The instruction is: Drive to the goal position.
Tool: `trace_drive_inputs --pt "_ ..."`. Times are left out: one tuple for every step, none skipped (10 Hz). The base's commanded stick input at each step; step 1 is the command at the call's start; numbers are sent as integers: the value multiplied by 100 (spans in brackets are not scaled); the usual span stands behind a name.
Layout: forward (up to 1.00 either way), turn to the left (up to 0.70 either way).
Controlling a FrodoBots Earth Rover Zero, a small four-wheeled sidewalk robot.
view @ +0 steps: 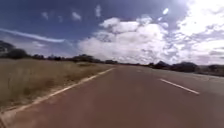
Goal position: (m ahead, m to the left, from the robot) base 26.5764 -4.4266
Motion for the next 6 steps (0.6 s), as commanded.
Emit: trace_drive_inputs --pt "100 0" --pt "100 0" --pt "100 0" --pt "100 0" --pt "100 0" --pt "100 0"
